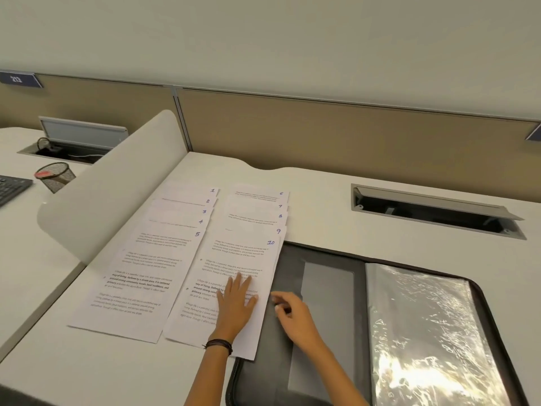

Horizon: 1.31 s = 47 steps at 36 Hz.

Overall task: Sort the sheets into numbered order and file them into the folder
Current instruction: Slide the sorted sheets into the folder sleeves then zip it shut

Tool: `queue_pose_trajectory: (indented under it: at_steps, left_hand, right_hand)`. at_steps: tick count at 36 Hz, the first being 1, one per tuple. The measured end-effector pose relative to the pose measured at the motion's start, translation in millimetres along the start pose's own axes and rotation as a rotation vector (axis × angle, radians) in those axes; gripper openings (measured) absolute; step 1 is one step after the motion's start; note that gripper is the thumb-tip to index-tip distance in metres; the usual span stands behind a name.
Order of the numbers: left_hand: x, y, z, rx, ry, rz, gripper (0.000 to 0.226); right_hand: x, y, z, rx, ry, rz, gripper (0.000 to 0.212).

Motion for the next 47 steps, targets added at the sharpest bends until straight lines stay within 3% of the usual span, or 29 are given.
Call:
queue_pose_trajectory:
  at_steps: [6, 13, 17, 21, 25, 30, 38, 43, 47]
  left_hand:
    - [1, -1, 6, 0.155, 0.121, 0.130, 0.049]
    - [13, -2, 40, 0.209, 0.286, 0.170, 0.046]
    - [23, 5, 66, 0.155, 0.410, 0.150, 0.046]
    - [30, 19, 89, 0.201, 0.545, 0.008, 0.045]
    - [35, 33, 115, 0.120, 0.625, -0.092, 0.049]
    - [42, 59, 138, -0.085, 0.669, -0.228, 0.064]
    - [42, 79, 158, -0.306, 0.650, -0.246, 0.114]
    - [43, 85, 171, -0.327, 0.633, -0.255, 0.111]
    - [46, 91, 185, -0.315, 0.647, -0.266, 0.112]
  right_hand:
    - [6, -29, 14, 0.298, -0.187, 0.243, 0.036]
    - [28, -75, 54, 0.527, -0.130, 0.439, 0.048]
    - [46, -98, 77, 0.514, -0.056, 0.504, 0.045]
    - [56, -105, 91, 0.620, -0.028, 0.522, 0.041]
    - [63, -108, 97, 0.752, -0.049, 0.516, 0.064]
    - [70, -112, 100, 0.784, -0.050, 0.458, 0.054]
    - [72, -125, 111, 0.845, -0.096, 0.447, 0.055]
    - [75, -136, 118, 0.863, -0.101, 0.459, 0.048]
    - [81, -150, 124, 0.872, -0.086, 0.470, 0.055]
Point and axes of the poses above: each hand's wrist, its own x-axis away from the middle knuckle, its own y-axis out of the palm, z = x × y, the point moved 2 cm from there along -x, towards the middle knuckle, and after that the axes turned 10 degrees about -x, right-handed, at the moved point
